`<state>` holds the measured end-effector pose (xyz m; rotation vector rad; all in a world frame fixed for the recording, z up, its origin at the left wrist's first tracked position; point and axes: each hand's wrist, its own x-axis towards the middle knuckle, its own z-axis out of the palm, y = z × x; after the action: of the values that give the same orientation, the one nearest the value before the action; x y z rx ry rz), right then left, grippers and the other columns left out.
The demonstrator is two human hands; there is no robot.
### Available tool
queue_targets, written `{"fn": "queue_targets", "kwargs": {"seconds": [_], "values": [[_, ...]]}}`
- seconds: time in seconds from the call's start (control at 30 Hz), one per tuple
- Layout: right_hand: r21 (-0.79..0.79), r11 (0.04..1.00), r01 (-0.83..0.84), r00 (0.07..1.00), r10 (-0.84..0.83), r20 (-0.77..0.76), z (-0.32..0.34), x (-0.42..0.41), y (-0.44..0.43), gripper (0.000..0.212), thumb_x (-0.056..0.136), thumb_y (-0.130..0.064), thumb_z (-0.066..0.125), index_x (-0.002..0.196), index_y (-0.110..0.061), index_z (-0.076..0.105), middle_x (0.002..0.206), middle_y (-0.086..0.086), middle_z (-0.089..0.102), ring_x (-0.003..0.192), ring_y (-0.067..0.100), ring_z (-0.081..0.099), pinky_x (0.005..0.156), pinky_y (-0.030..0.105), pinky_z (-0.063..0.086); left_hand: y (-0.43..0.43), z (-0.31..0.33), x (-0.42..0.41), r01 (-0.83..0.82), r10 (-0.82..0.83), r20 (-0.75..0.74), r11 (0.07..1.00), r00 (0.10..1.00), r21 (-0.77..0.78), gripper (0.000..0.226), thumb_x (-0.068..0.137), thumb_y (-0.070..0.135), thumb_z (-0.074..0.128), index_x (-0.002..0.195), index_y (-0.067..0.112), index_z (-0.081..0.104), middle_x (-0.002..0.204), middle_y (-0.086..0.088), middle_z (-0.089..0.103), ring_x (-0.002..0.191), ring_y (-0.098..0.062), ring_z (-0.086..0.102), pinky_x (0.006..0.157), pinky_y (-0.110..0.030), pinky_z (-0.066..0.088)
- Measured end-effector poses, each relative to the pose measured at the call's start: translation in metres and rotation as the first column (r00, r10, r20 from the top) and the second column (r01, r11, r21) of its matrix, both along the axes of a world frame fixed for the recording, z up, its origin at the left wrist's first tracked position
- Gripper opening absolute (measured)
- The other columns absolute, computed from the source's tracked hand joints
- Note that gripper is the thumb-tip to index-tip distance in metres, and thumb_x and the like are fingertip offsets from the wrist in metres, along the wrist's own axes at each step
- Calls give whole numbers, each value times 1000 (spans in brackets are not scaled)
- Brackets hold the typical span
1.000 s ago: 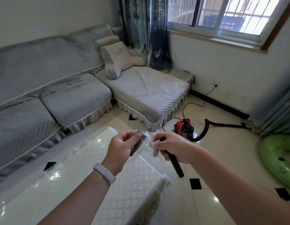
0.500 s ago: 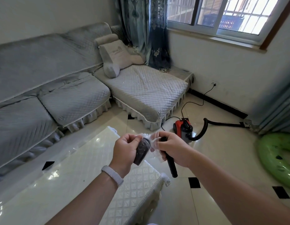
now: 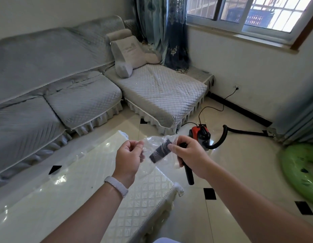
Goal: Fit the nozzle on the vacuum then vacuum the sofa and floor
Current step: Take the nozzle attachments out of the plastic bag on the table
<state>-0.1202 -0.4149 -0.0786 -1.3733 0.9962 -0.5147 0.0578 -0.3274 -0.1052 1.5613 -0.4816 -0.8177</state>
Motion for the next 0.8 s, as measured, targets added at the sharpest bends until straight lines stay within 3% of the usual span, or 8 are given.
{"fn": "queue_targets", "kwargs": {"seconds": [0.1, 0.2, 0.33, 0.43, 0.67, 0.8], "values": [[-47, 993, 111, 993, -109, 45, 1, 1, -6, 12, 92, -14, 70, 100, -8, 63, 70, 7, 59, 49, 17, 52, 48, 30, 48, 9, -13, 18, -55, 56, -16, 998, 998, 31, 17, 97, 19, 65, 83, 12, 59, 67, -1, 60, 58, -15, 56, 58, -27, 49], [-22, 988, 155, 987, -154, 44, -9, 13, -10, 19, 92, -16, 70, 110, -20, 64, 91, 7, 67, 57, 17, 58, 52, 34, 50, 17, -34, 41, -88, 97, -93, 991, 991, 98, 15, 97, 19, 66, 83, 15, 59, 71, -1, 62, 60, -15, 58, 61, -29, 49], [2, 995, 102, 991, -102, -89, -42, 49, -11, 16, 94, -18, 68, 110, -16, 67, 83, 8, 69, 64, 15, 62, 52, 29, 50, 26, -79, 78, -161, 196, -191, 969, 962, 188, 14, 98, 18, 63, 86, 18, 57, 74, -1, 62, 57, -12, 60, 61, -27, 50], [15, 997, 80, 980, -75, -184, -79, 81, -5, 15, 93, -20, 66, 106, -12, 68, 76, 5, 69, 55, 7, 59, 49, 24, 48, 35, -127, 111, -213, 267, -210, 945, 941, 249, 15, 98, 16, 62, 85, 18, 56, 73, -2, 62, 57, -13, 59, 58, -26, 49], [85, 992, 93, 921, -53, -386, -183, 142, 15, 15, 92, -27, 66, 103, -18, 69, 69, -2, 62, 43, 0, 51, 46, 19, 45, 66, -279, 200, -245, 391, -292, 869, 873, 430, 14, 97, 19, 63, 86, 17, 56, 74, -5, 61, 53, -12, 60, 60, -28, 51], [98, 991, 90, 893, -37, -448, -236, 175, 23, 19, 92, -27, 66, 107, -15, 68, 71, -2, 62, 45, 0, 52, 45, 17, 46, 78, -356, 231, -235, 440, -352, 837, 826, 494, 16, 94, 21, 65, 82, 18, 55, 63, 2, 59, 47, -10, 59, 61, -27, 48]]}}
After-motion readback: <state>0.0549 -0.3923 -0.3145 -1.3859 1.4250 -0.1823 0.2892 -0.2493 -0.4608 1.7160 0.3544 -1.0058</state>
